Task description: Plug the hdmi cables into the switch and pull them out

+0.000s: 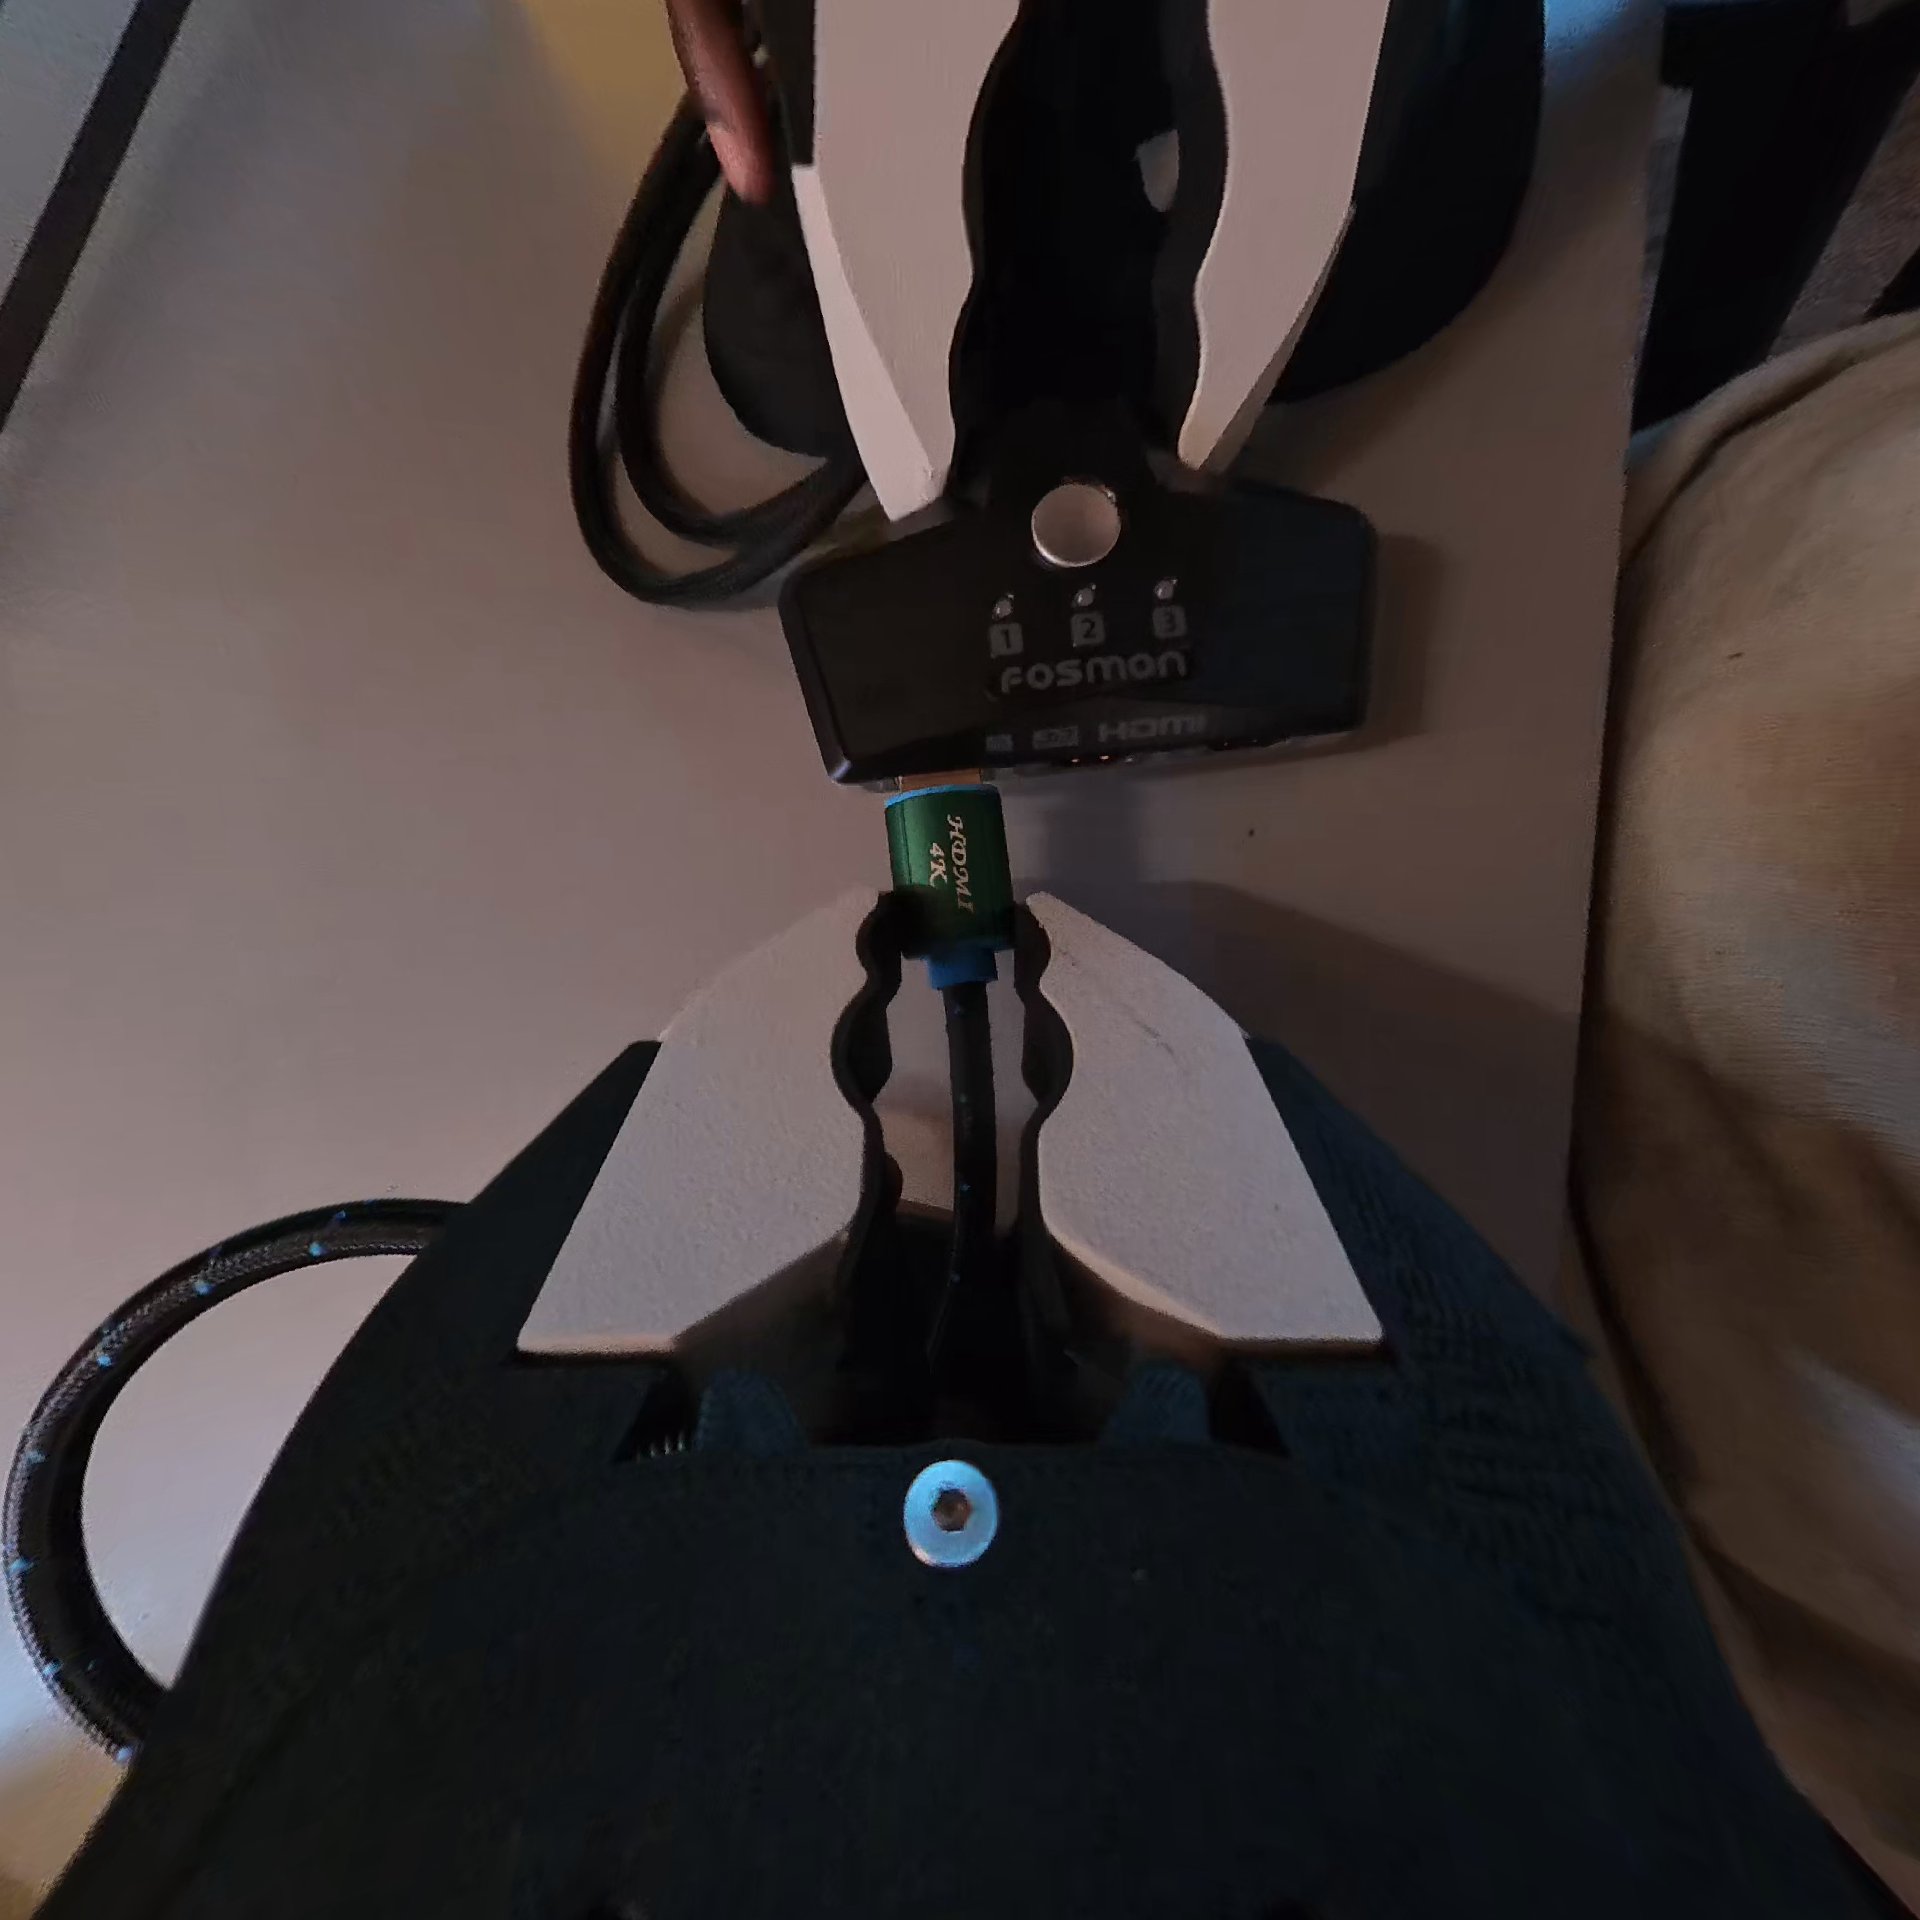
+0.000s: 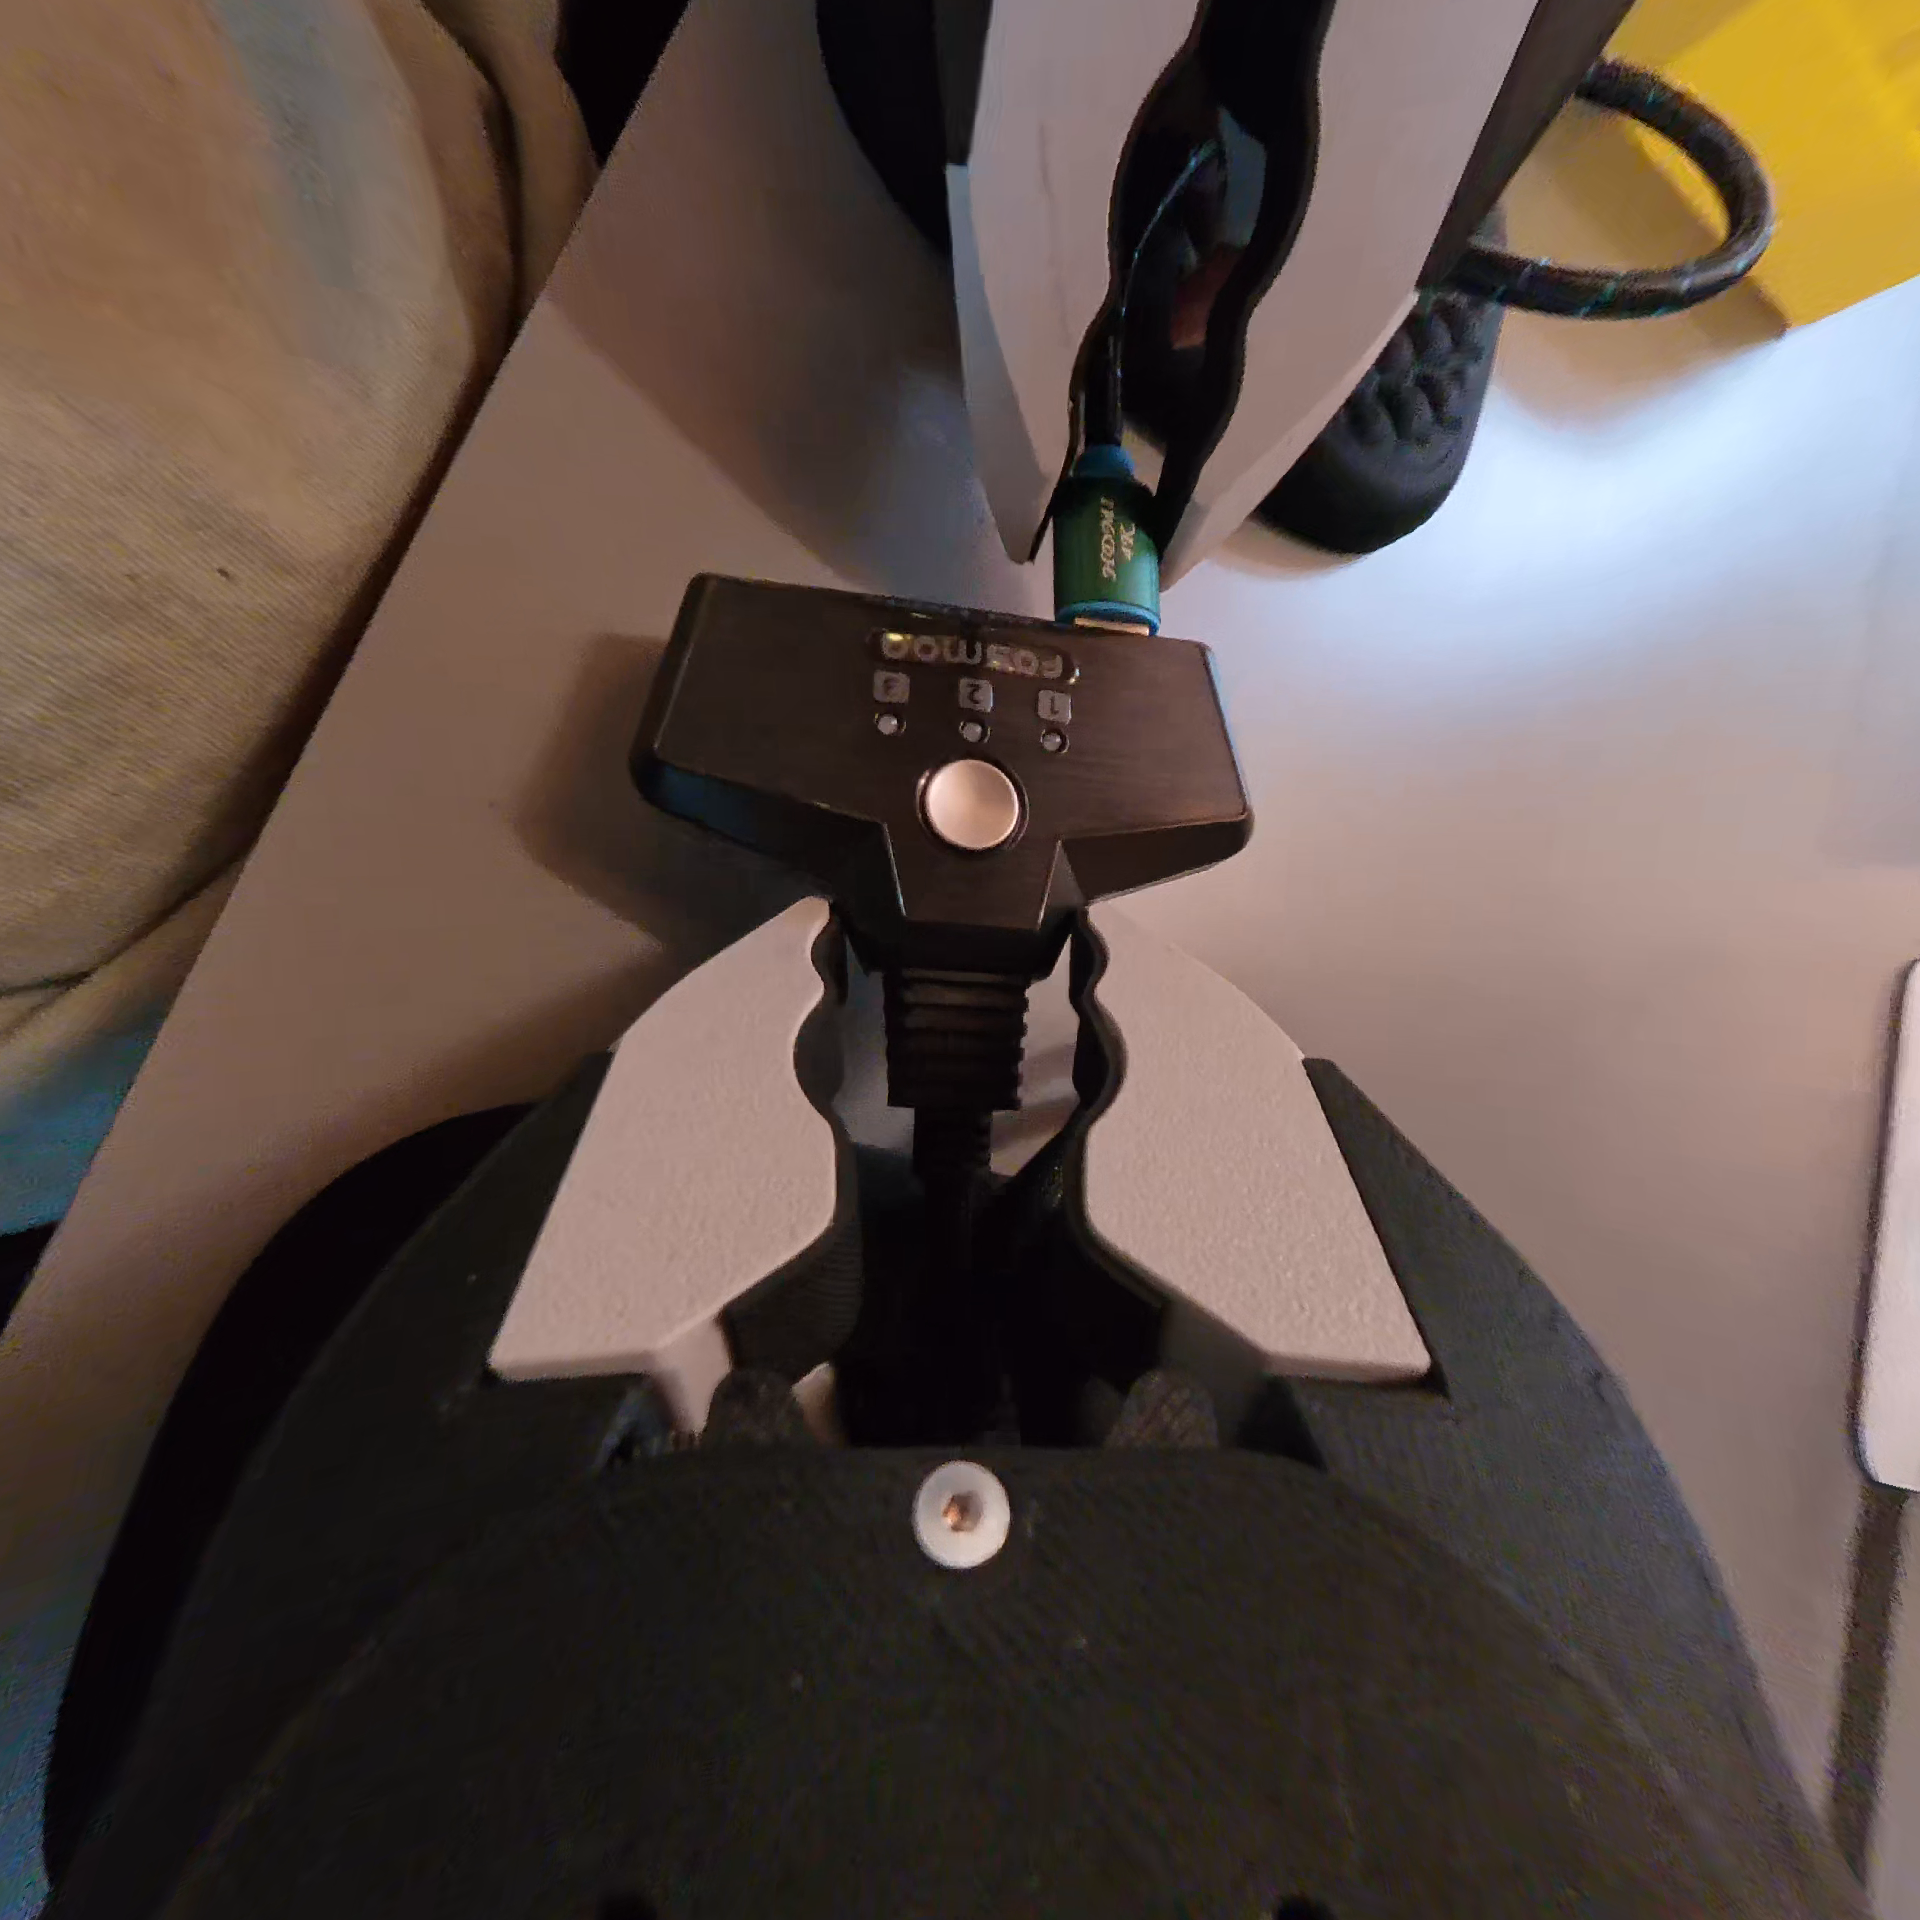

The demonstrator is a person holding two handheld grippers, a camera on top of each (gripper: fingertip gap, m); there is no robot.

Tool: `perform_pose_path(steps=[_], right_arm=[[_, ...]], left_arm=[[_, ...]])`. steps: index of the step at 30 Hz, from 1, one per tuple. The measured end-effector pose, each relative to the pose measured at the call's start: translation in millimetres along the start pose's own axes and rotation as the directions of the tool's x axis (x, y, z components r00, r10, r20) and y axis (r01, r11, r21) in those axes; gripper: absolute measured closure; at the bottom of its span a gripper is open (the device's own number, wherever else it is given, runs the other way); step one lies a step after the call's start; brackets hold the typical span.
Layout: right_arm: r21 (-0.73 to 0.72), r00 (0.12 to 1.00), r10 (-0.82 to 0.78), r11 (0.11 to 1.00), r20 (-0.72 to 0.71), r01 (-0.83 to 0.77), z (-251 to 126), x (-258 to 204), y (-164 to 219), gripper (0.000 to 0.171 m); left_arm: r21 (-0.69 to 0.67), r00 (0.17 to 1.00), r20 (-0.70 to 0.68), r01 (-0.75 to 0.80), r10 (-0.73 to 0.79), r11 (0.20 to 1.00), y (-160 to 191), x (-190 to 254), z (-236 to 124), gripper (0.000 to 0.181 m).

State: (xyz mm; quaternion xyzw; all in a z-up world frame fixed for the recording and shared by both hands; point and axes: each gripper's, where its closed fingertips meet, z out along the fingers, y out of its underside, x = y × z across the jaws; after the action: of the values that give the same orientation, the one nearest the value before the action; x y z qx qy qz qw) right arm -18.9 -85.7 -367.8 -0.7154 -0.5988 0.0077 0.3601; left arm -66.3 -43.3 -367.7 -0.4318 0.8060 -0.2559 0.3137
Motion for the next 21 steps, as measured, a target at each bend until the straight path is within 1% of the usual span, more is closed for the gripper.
perform_pose_path(steps=[3, 5, 6, 7, 9, 13, 16, 17, 18, 20, 21], right_arm=[[0.013, 0.999, 0.042, 0.999, 0.021, -0.042, 3.3, 0.6, 3.4, 0.127], [0.001, 0.996, 0.08, 0.997, 0.03, -0.08, 6.7, 2.2, 4.7, 0.118], [-0.002, 0.995, 0.091, 0.996, 0.044, -0.091, 7.2, 1.9, 4.4, 0.119], [-0.004, 0.995, 0.078, 0.997, 0.058, -0.078, 7.6, 0.1, 4.0, 0.125], [-0.008, 0.999, 0.037, 0.999, 0.02, -0.036, 8.2, 2.3, 3.1, 0.126], [-0.012, 0.999, 0.018, 1.0, 0.03, -0.017, 6.4, -2.6, -0.3, 0.127], [0.018, 0.999, 0.022, 1.0, 0.036, -0.023, 0.4, -1.3, -6.5, 0.128], [0.041, 0.999, 0.031, 0.999, 0.037, -0.033, -0.2, 0.1, -9.8, 0.128], [0.083, 0.998, 0.039, 0.996, 0.056, -0.044, 1.3, -1.3, -16.8, 0.128], [0.049, 0.997, 0.059, 0.997, 0.046, -0.061, 6.8, 1.7, -14.3, 0.128], [0.044, 0.998, 0.064, 0.997, 0.028, -0.065, 7.7, 5.1, -14.8, 0.128]], left_arm=[[0.016, 1.0, 0.019, 0.004, -0.005, 1.0, -1.0, -2.7, -0.6, 0.161], [0.017, 1.0, 0.026, 0.001, -0.001, 1.0, -0.6, -3.0, -0.8, 0.161], [0.019, 0.999, 0.032, 0.002, -0.003, 1.0, -0.9, -3.8, -1.1, 0.161], [0.022, 0.999, 0.038, 0.005, -0.006, 1.0, -1.2, -4.9, -1.7, 0.161], [0.029, 0.999, 0.045, 0.011, -0.012, 1.0, -1.6, -6.5, -3.0, 0.161], [0.029, 0.999, 0.032, -0.017, 0.016, 0.999, -3.5, -1.9, -3.0, 0.161], [0.078, 0.999, 0.045, 0.005, -0.009, 0.997, -10.6, -3.7, -6.7, 0.161], [0.127, 0.999, 0.049, 0.015, -0.021, 0.992, -18.3, -4.6, -8.4, 0.161], [0.141, 0.999, 0.043, 0.025, -0.031, 0.99, -23.2, -4.3, -9.4, 0.162], [0.06, 0.998, 0.066, 0.021, -0.025, 0.998, -16.0, -7.6, -9.8, 0.161], [0.047, 0.996, 0.086, 0.009, -0.013, 0.999, -15.8, -11.0, -12.6, 0.161]])
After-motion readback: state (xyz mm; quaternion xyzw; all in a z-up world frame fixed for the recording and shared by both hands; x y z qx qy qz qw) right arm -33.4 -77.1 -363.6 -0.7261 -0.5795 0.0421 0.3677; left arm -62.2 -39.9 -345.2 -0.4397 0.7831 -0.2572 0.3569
